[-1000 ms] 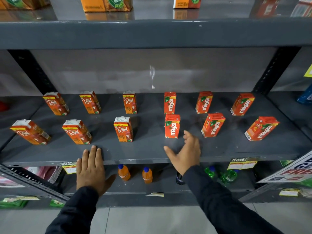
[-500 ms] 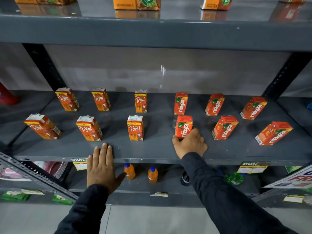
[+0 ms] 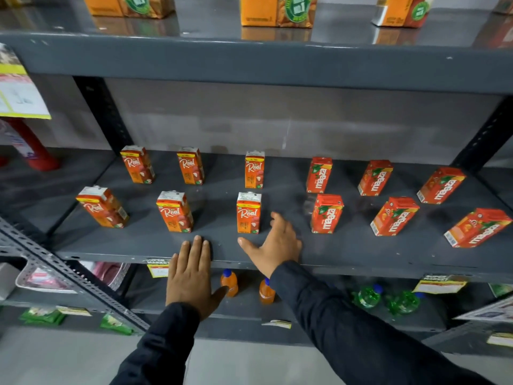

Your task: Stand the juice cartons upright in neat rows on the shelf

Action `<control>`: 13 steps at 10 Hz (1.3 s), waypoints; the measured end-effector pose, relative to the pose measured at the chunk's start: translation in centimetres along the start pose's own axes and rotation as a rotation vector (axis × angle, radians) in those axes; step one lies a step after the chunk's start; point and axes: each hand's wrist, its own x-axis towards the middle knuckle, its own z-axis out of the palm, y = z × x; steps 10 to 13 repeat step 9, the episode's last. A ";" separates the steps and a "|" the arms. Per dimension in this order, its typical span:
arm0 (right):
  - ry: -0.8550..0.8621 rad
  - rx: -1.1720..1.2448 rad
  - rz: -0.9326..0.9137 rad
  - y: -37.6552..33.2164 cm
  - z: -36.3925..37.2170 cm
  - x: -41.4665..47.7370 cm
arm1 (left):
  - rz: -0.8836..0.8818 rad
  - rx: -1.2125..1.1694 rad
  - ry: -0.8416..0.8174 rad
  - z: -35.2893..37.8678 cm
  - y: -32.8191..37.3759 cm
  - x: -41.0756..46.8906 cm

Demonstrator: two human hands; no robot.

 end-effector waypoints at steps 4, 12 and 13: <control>0.090 -0.262 0.110 -1.9 2.4 1.3 | 0.079 -0.048 0.048 0.2 -1.0 -0.3; 0.535 0.824 -0.434 -1.5 -16.4 -8.7 | 0.084 -0.064 -0.033 -0.2 -1.1 0.0; 0.535 0.824 -0.434 -1.5 -16.4 -8.7 | 0.084 -0.064 -0.033 -0.2 -1.1 0.0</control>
